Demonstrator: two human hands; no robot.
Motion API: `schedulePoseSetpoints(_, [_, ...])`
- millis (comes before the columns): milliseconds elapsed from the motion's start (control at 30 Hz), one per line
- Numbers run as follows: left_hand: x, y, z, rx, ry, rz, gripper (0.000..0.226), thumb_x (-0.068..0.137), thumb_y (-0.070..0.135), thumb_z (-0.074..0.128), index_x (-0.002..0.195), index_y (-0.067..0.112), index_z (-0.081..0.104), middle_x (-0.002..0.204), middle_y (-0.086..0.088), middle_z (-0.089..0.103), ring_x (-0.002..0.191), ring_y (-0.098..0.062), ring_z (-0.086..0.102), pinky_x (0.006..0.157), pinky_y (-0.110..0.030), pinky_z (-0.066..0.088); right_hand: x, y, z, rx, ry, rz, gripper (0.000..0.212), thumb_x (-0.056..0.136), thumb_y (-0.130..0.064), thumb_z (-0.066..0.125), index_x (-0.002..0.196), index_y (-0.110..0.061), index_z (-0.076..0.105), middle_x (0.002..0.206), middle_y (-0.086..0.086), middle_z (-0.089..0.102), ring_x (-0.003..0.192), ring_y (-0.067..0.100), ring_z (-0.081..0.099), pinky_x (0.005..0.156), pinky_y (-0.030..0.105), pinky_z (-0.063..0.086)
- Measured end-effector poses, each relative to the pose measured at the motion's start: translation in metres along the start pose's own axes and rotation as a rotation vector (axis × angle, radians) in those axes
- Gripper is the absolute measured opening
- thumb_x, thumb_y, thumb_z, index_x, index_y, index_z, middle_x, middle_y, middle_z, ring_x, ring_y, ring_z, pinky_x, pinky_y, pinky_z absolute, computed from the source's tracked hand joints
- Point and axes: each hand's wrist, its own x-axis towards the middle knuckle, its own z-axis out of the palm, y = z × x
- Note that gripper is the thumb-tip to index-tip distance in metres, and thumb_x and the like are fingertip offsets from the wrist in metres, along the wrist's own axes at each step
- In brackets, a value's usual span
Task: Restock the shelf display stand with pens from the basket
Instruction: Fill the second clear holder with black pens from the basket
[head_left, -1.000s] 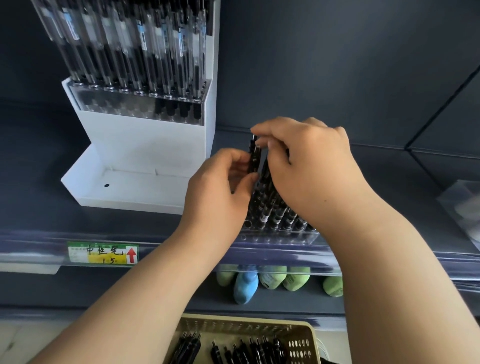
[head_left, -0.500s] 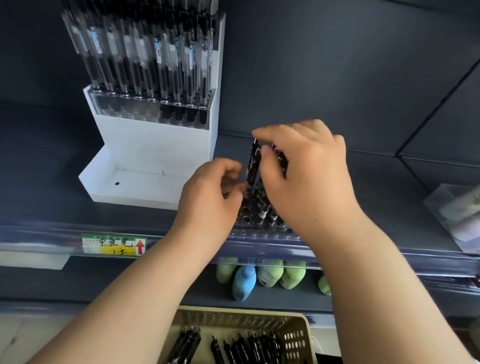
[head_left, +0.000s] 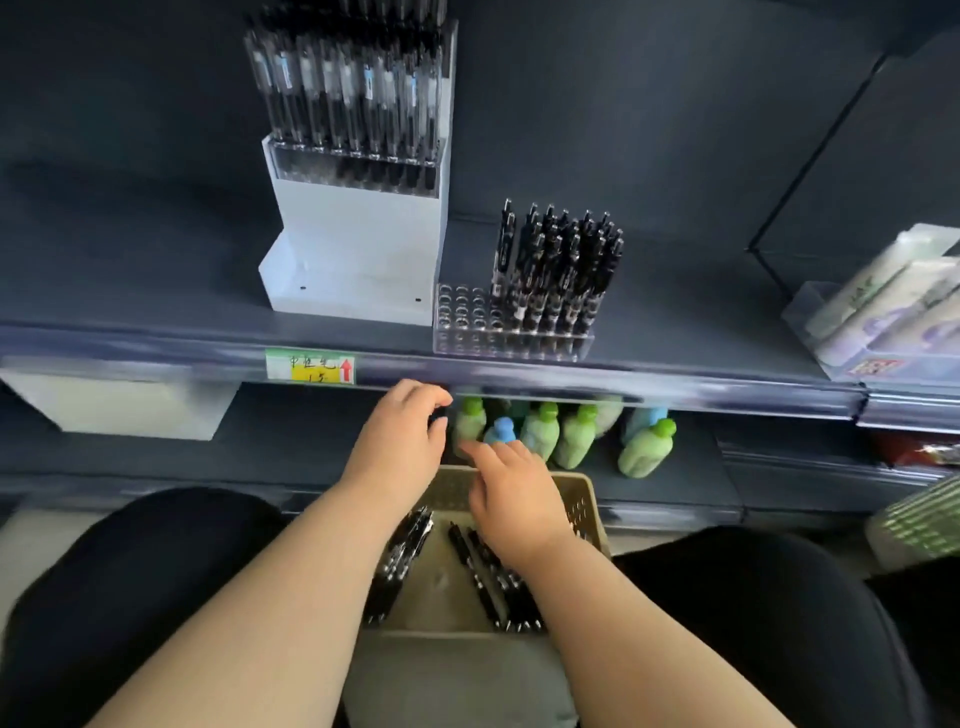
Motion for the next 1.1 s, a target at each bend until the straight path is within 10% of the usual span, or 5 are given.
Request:
schedulePoseSetpoints(133, [-0.052,-0.024,0.027,0.174,-0.356,-0.097,0.030,0.092,0.015,0.050,0.121,0.021,0.055,0.124,0.005,0.049,0.110,-0.017,0.052,0.096,-0.031,0.042,-0.045,0.001,0.028,-0.121,-0.492,0.260,0.034,0.092,-0.023,0.044,0.125,-0.017,0.049,0.127,0.008,0.053,0.119,0.029,0.046,0.095,0.037,0.038])
schedulePoseSetpoints(333, [-0.095,-0.057,0.047,0.368,-0.709,-0.301,0.037,0.092,0.009,0.047,0.127,0.022,0.051,0.130,-0.002,0.046,0.118,-0.026,0.047,0.097,-0.029,0.039,-0.071,-0.007,0.036,-0.015,-0.804,0.499,0.030,0.090,-0.015,0.047,0.118,-0.013,0.057,0.121,0.010,0.059,0.110,0.029,0.057,0.091,0.036,0.047])
schedulePoseSetpoints(733, [-0.075,-0.060,0.094,0.253,-0.680,-0.589,0.042,0.090,-0.001,0.040,0.130,0.009,0.049,0.128,-0.010,0.050,0.113,-0.027,0.053,0.091,-0.025,0.044,-0.045,-0.005,0.060,-0.012,-0.738,0.511,0.034,0.089,0.000,0.047,0.122,-0.009,0.052,0.125,0.011,0.054,0.115,0.030,0.055,0.093,0.038,0.048])
schedulePoseSetpoints(1100, [-0.051,-0.061,0.121,0.426,-0.644,-0.481,0.040,0.100,0.015,0.019,0.127,0.006,0.047,0.129,-0.017,0.052,0.118,-0.034,0.051,0.100,-0.043,0.041,-0.012,0.001,0.111,0.012,-0.714,0.583,0.040,0.090,0.005,0.038,0.127,-0.007,0.048,0.125,0.013,0.056,0.113,0.032,0.056,0.089,0.041,0.048])
